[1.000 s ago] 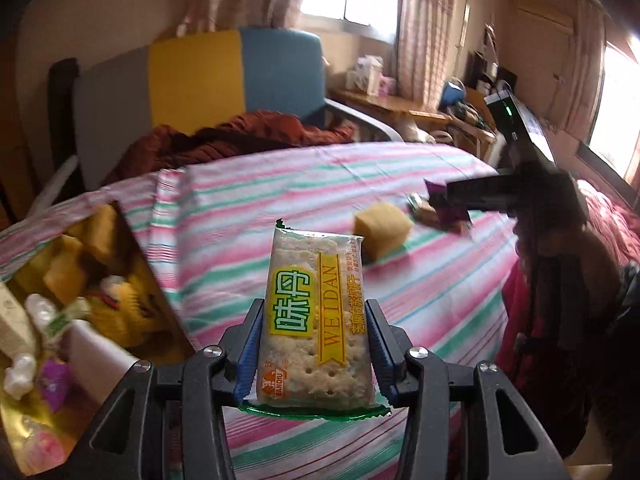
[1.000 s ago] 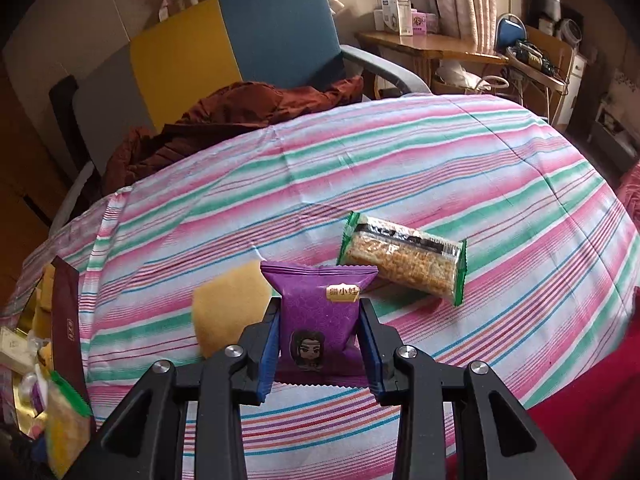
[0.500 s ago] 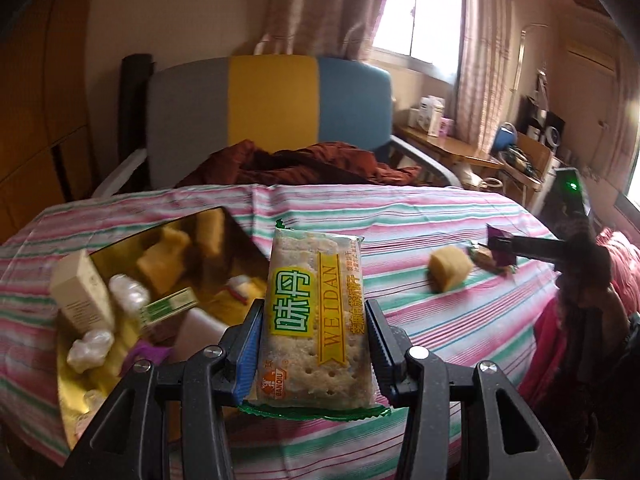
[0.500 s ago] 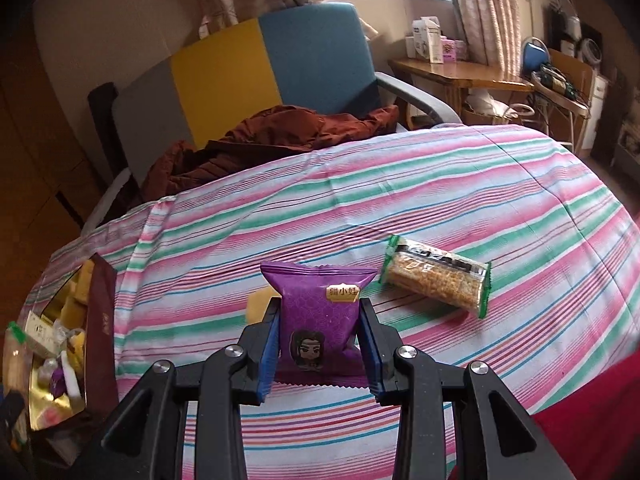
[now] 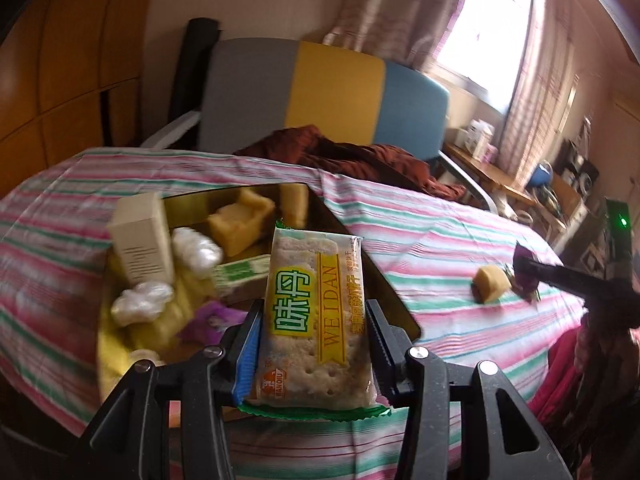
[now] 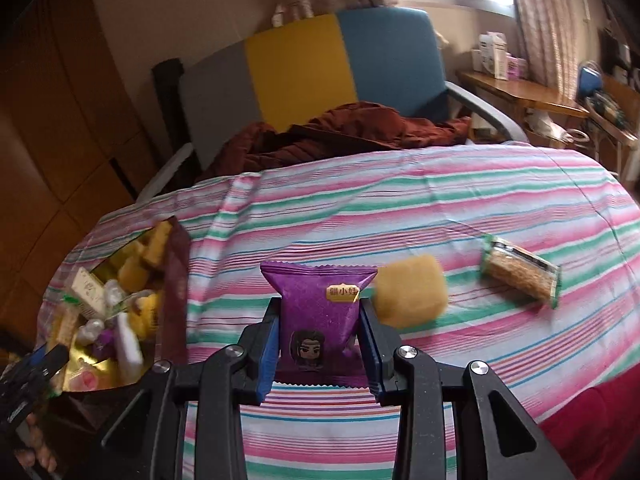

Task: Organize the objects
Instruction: 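Carry the cracker packet and purple packet into the gold tray and release both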

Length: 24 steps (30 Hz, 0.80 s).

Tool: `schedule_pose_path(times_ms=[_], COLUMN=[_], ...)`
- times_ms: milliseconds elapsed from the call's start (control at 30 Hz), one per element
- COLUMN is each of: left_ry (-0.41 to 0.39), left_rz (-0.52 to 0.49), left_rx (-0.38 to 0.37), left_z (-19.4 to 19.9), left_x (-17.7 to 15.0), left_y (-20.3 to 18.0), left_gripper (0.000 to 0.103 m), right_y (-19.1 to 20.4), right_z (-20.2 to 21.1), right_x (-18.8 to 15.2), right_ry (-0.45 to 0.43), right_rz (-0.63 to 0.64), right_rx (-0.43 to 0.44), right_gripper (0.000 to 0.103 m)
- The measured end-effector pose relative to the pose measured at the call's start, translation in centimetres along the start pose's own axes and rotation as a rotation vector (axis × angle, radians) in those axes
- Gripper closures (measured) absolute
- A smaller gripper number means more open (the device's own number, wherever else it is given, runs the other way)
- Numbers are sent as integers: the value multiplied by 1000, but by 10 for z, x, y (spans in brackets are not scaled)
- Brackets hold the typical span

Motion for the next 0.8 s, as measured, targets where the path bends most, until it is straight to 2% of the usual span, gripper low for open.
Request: schedule_pose_path(times_ms=[267, 467, 633, 800], left_ry=[-37, -81, -83, -39], left_rz=[119, 186, 227, 219], left_rx=[62, 113, 104, 43], left_z=[24, 45, 47, 30], left_x=[9, 16, 15, 6], left_y=[61, 96, 102, 81], left_gripper=[55, 55, 55, 55], right_y=[101, 159, 189, 197], right_z=[-7, -17, -24, -30], right_x=[-23, -46, -53, -54], right_ry=[51, 110, 128, 136], right_rz=[91, 177, 231, 235], right_rx=[207, 317, 363, 368], right_gripper=[67, 67, 66, 66])
Point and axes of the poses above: each gripper's, at about its wrist camera, not at the fingertips, and z roughly against the way its jaws point, y to its left, x to its top, the point moved 9 cm from there along -z, roughly the way its jaws point, and after that the axes turned 8 degrees about -y, right-handed, at the moved point
